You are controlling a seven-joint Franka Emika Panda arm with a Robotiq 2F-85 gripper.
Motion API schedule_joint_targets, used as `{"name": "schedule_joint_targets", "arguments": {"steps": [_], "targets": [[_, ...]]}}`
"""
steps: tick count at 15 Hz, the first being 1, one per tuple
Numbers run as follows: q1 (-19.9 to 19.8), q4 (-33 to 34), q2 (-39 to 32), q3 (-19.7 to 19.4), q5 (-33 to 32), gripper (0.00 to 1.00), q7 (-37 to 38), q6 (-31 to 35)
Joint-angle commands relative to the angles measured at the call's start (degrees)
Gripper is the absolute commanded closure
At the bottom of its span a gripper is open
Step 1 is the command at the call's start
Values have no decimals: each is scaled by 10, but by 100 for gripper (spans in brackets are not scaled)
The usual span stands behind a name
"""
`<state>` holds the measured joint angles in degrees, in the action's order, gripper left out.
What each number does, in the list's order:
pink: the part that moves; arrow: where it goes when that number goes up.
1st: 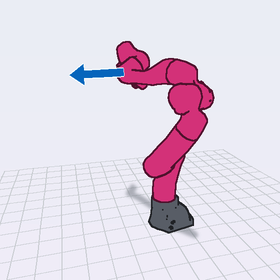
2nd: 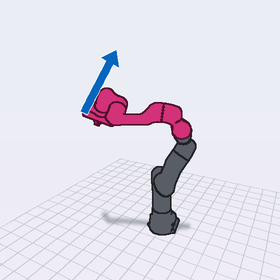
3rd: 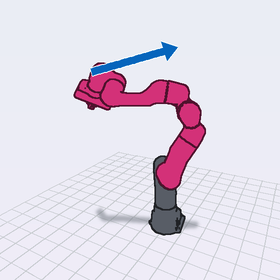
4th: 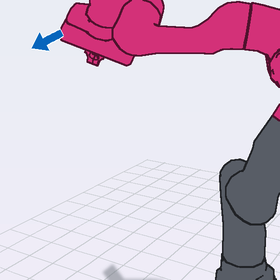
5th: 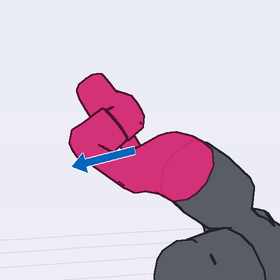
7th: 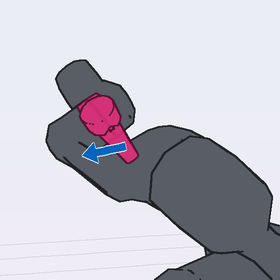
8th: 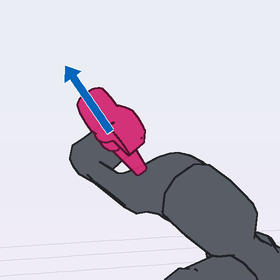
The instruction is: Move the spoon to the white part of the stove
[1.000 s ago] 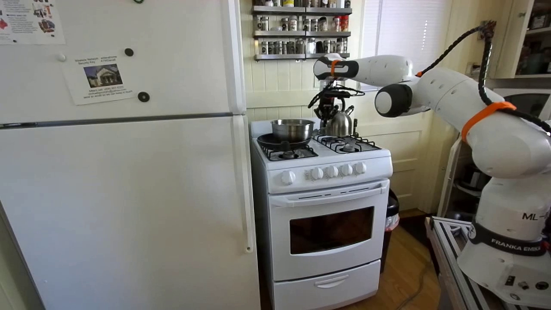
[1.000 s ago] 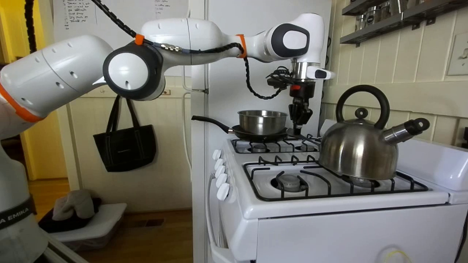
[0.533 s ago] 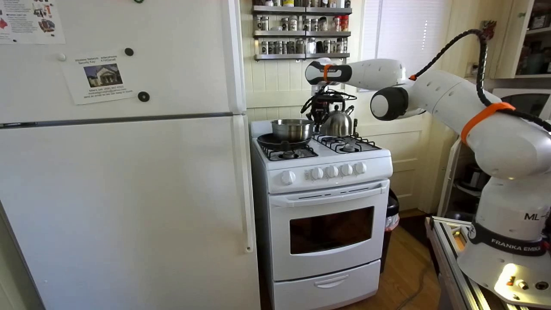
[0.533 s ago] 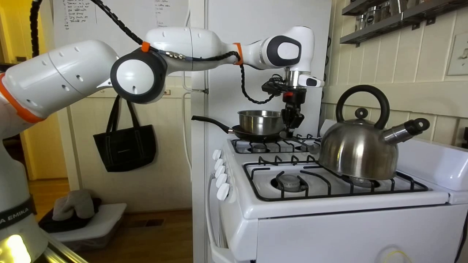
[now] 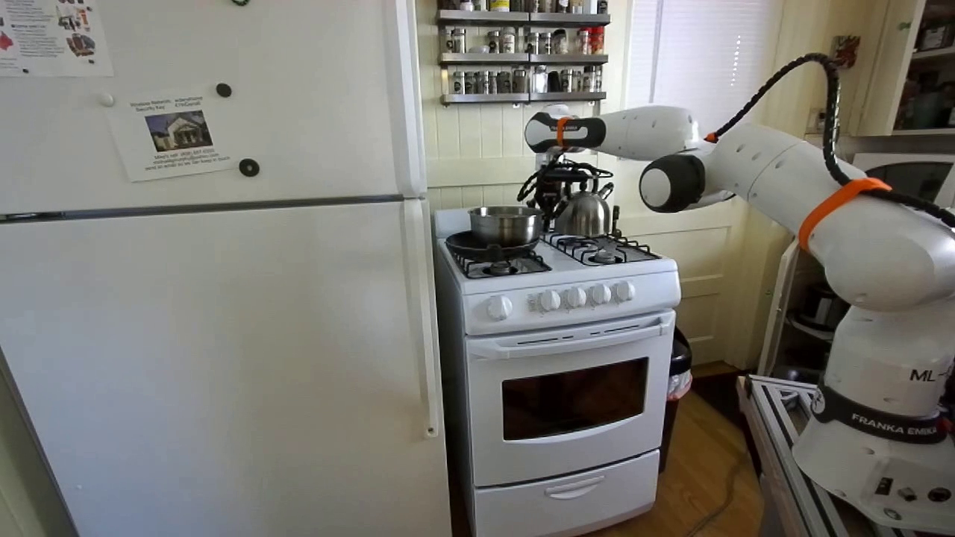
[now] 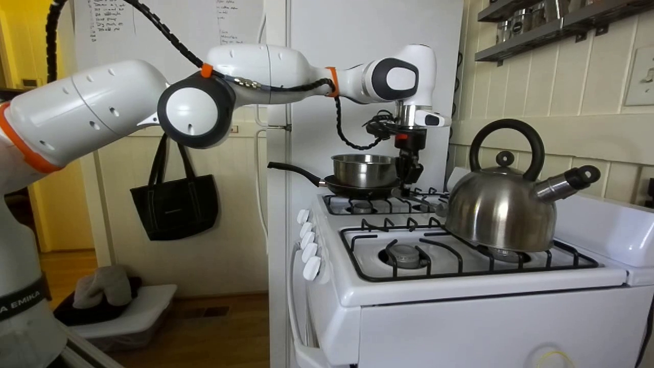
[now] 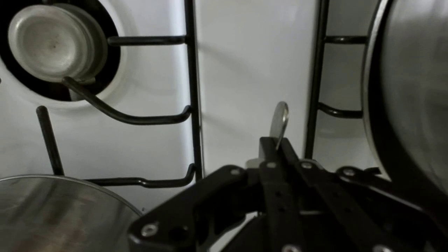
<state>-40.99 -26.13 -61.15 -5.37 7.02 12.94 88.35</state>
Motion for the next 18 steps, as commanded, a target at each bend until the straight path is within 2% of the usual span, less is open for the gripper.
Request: {"name": "schedule_joint_targets", "arguments": {"steps": [1,10,18], "targets": [[3,1,-17,-12,-13,99,31,-20],[-8,1,-26,-8,-13,99,7,-164],[-9,6,-41,-8,-17,99,-19,-237]]}}
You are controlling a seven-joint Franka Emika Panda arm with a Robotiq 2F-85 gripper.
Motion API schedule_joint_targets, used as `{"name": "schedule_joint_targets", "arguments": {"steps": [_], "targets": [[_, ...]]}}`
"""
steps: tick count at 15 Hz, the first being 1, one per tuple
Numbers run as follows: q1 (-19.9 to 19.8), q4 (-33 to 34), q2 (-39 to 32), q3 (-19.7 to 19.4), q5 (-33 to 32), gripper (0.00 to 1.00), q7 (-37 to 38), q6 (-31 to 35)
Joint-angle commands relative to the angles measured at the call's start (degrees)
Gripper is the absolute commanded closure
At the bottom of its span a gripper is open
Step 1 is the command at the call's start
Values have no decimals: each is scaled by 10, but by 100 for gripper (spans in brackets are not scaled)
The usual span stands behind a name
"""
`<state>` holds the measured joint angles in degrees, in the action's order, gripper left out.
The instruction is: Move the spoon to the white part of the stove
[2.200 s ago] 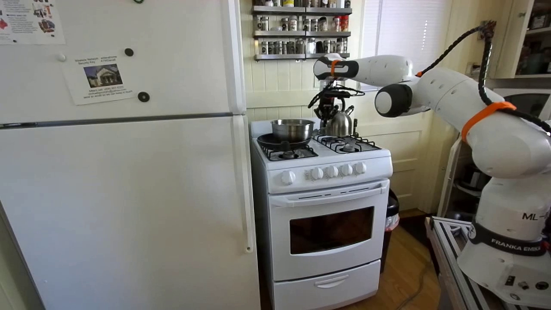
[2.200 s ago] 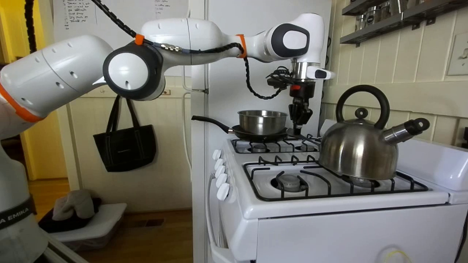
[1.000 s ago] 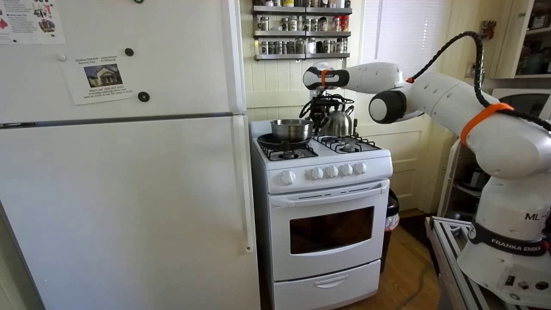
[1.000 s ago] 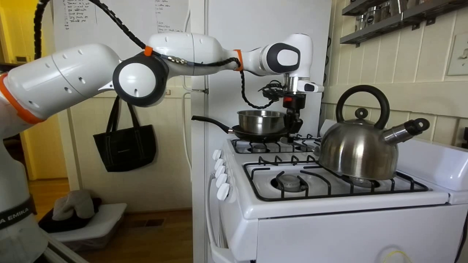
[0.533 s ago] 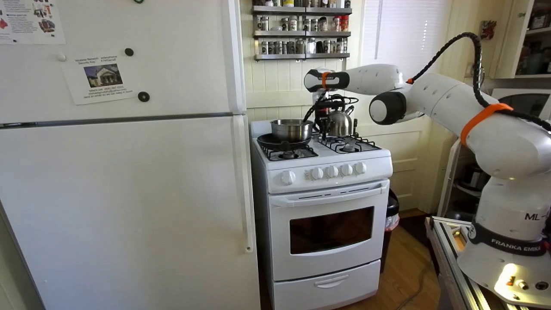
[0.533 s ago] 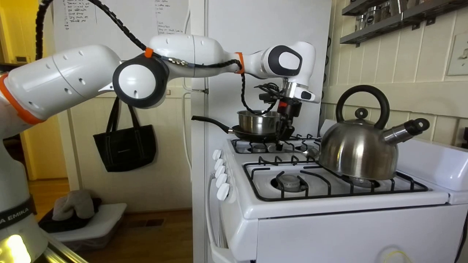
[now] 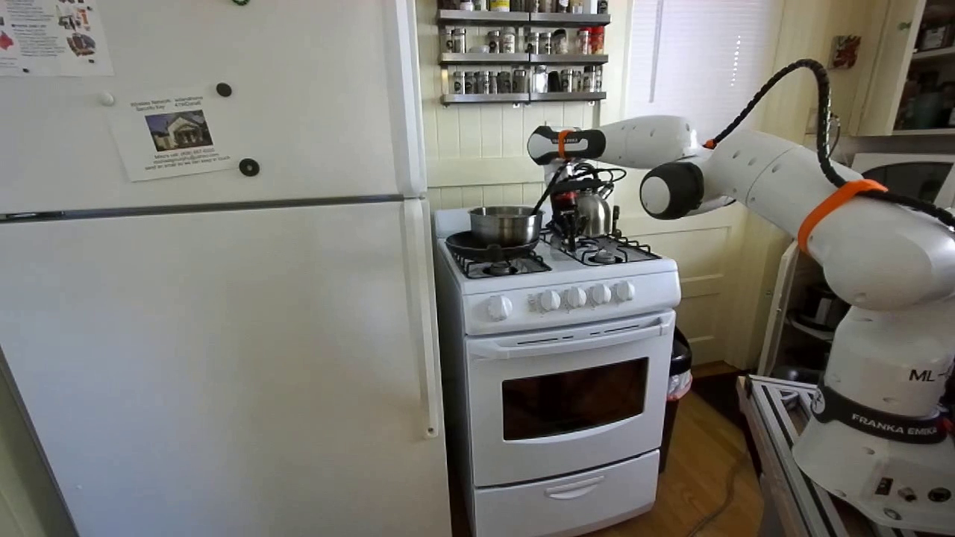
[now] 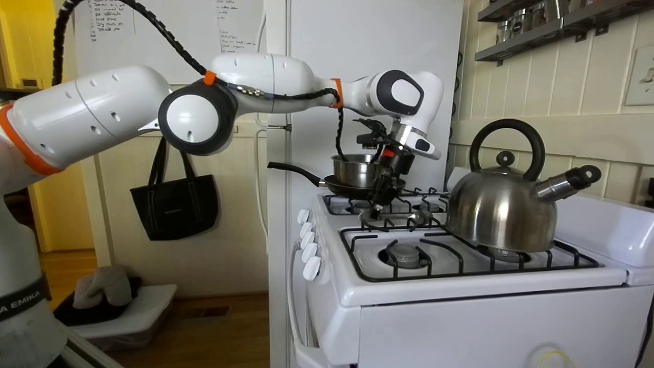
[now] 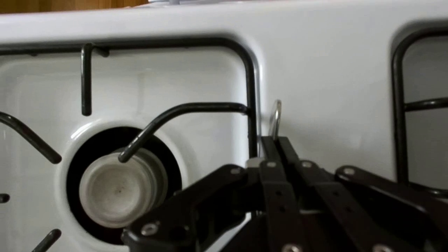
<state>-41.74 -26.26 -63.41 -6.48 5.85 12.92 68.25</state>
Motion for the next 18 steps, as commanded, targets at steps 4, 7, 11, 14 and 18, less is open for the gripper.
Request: {"name": "schedule_joint_targets", "arguments": {"steps": [4,7,11,14,18], "targets": [[0,8,-20,3,-8,71,-43,-65],[2,12,-23,4,-10,57,-56,-86],[10,16,-14,8,-11,27,-75,-89],[13,6,10,9,-9,6,-80,-77],[-4,-2,60,8,-7,0,-94,-78]]}}
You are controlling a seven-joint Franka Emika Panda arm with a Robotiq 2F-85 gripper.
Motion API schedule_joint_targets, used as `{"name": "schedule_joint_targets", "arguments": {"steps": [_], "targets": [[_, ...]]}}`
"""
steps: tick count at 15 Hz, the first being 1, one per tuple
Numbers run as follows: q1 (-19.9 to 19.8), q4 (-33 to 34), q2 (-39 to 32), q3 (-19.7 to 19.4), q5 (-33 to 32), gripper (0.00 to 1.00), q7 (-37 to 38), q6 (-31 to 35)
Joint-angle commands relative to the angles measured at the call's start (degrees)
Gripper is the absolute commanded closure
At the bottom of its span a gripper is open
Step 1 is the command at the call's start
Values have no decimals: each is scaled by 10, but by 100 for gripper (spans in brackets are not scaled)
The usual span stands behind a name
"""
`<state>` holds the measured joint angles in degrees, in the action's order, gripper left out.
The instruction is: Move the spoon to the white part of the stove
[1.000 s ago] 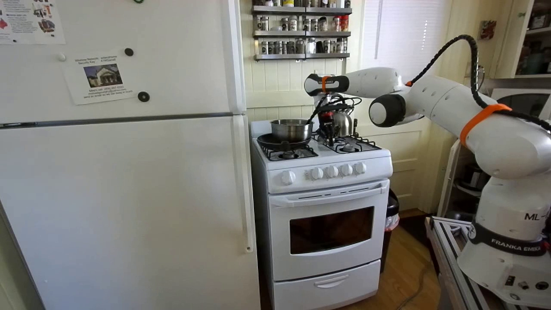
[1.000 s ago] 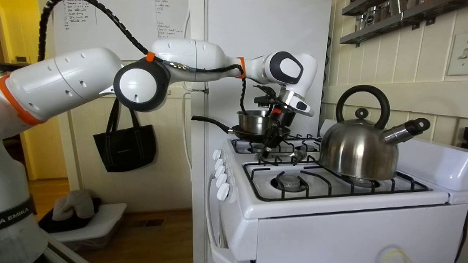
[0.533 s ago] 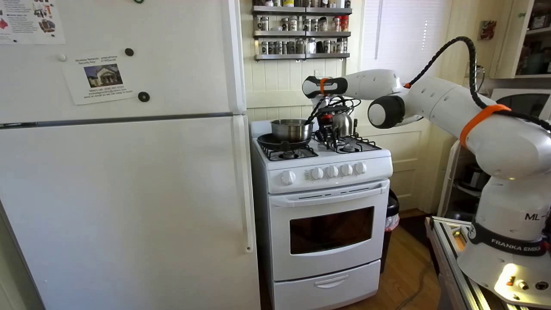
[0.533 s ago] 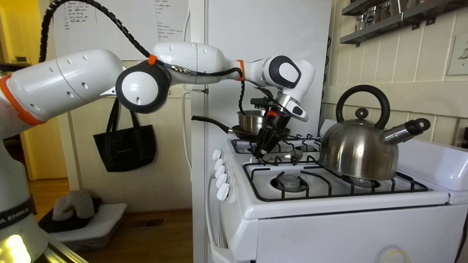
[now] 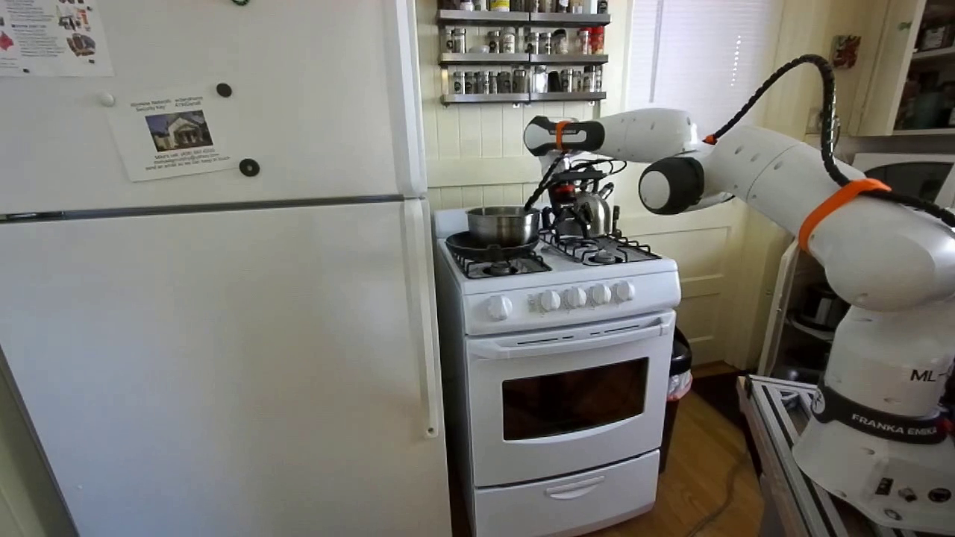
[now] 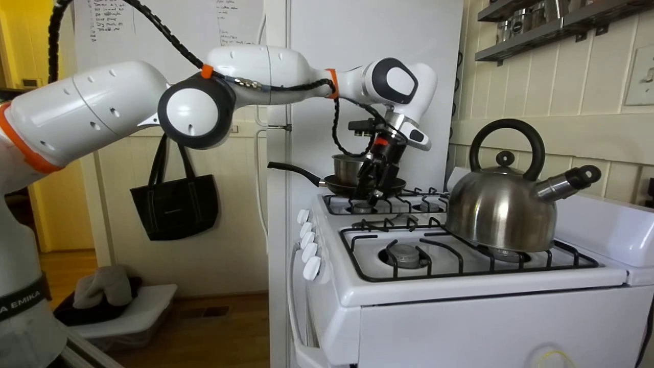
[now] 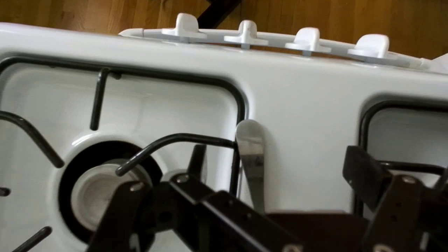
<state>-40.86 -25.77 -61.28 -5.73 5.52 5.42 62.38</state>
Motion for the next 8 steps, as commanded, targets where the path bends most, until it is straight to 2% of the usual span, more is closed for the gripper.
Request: {"name": "schedule_joint_targets", "arguments": {"steps": [1,7,8], "targets": [[-20,-7,51,2,-1,0,-25,-21],[-40,-4,111,7,-5,0,-93,-14],[-37,-11,104,4,-3,0,-65,-7]]}}
